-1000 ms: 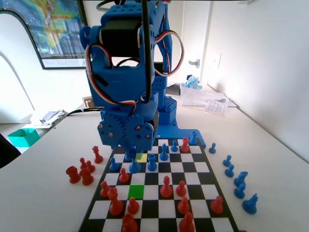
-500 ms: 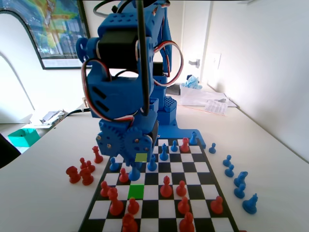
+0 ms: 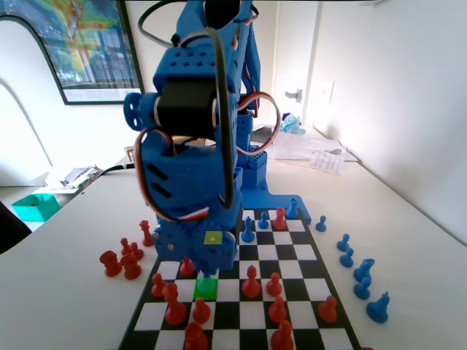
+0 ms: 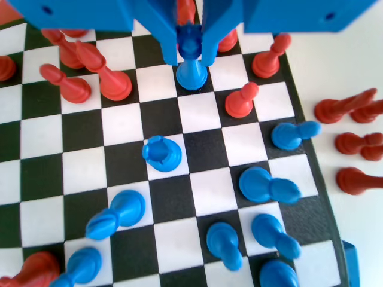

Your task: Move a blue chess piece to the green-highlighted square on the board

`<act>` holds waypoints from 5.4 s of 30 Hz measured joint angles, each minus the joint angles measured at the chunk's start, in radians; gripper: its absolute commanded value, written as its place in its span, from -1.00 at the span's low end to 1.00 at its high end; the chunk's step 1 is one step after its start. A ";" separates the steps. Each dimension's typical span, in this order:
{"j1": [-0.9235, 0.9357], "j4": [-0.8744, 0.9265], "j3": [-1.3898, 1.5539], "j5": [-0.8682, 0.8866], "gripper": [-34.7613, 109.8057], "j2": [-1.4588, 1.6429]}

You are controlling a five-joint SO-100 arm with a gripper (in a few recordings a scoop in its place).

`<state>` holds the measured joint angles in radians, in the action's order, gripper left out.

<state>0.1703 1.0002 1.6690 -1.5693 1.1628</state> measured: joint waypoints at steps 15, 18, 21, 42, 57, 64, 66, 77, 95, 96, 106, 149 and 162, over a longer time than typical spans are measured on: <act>-0.009 -0.041 0.000 0.009 -0.47 0.000; -0.005 -0.063 0.000 0.012 -0.42 0.000; 0.000 -0.077 0.000 0.012 -0.35 0.000; 0.000 -0.057 0.069 0.012 -0.25 0.089; 0.057 0.290 -0.031 -0.032 -0.30 0.396; 0.101 0.370 -0.044 -0.107 -0.37 0.568; 0.114 0.373 -0.044 -0.115 -0.38 0.621; 0.112 0.440 0.015 -0.138 -0.45 0.910; 0.028 0.554 0.172 -0.187 -0.51 1.391; 0.018 0.561 0.181 -0.187 -0.51 1.416; -0.080 0.641 0.325 -0.206 -0.51 1.667; -0.143 0.589 0.508 -0.189 -0.50 1.890; -0.143 0.589 0.508 -0.189 -0.50 1.890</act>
<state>0.0276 1.5892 2.1767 -1.7579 3.0526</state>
